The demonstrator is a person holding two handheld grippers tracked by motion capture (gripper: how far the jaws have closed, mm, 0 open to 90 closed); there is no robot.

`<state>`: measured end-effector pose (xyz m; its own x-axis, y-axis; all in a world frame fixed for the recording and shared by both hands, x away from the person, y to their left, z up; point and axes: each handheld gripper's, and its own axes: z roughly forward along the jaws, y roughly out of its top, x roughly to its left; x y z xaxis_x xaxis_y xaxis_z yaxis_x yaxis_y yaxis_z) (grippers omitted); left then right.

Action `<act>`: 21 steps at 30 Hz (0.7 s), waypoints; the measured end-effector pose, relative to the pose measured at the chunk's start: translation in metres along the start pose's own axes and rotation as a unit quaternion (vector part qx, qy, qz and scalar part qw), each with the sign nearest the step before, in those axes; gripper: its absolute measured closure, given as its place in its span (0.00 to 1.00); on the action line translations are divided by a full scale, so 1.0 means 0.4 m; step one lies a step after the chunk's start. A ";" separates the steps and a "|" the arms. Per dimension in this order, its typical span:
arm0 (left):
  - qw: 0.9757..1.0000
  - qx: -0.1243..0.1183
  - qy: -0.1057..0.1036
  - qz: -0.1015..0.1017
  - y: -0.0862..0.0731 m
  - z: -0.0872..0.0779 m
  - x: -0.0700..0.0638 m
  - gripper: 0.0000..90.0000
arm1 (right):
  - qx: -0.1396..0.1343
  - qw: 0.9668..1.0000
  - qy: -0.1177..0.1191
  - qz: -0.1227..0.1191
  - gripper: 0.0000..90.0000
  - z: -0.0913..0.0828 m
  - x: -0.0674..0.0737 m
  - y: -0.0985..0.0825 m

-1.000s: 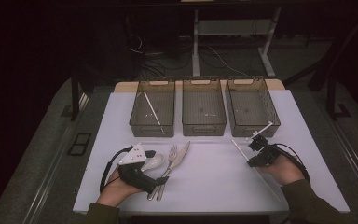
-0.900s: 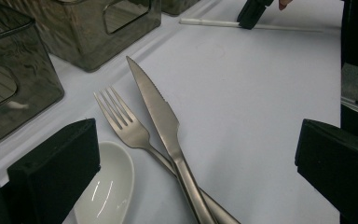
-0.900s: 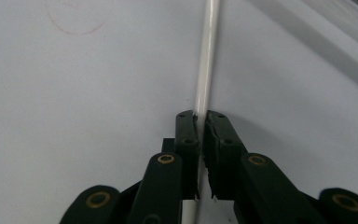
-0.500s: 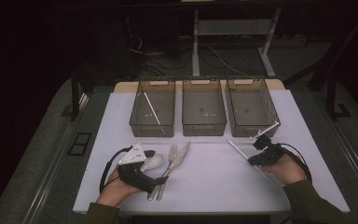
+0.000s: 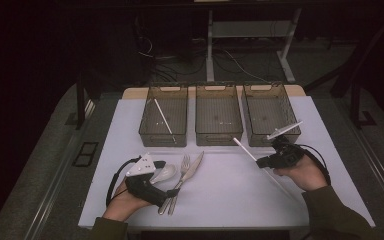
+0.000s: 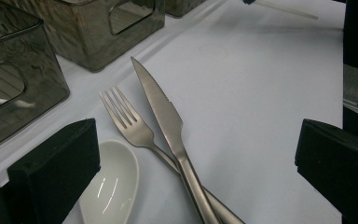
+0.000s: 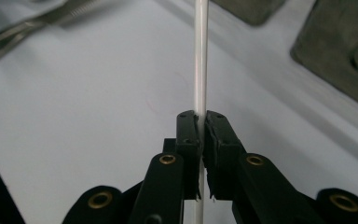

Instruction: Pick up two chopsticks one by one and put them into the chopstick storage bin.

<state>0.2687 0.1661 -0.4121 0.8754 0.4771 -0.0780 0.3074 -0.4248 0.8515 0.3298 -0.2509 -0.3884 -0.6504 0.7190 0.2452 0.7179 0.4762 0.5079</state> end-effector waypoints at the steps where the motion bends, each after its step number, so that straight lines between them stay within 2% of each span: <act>1: 1.000 0.000 0.000 -0.002 0.000 0.000 -0.001 0.00 | -0.006 1.000 0.001 -0.002 0.94 -0.003 0.003 0.009; 9: 1.000 0.002 -0.001 -0.002 -0.001 0.002 0.000 0.00 | -0.050 0.998 0.025 -0.013 0.94 -0.017 0.039 0.112; 14: 1.000 0.003 -0.002 -0.001 -0.001 0.001 0.001 0.00 | -0.071 0.997 0.029 -0.016 0.94 -0.002 0.064 0.209; 21: 1.000 -0.001 -0.004 -0.002 -0.002 0.002 0.002 0.00 | -0.094 0.995 0.031 -0.015 0.94 0.041 0.109 0.358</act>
<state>0.2693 0.1663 -0.4131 0.8765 0.4737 -0.0857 0.3105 -0.4205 0.8525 0.4081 -0.1430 -0.3186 -0.6887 0.6708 0.2752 0.6430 0.3897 0.6593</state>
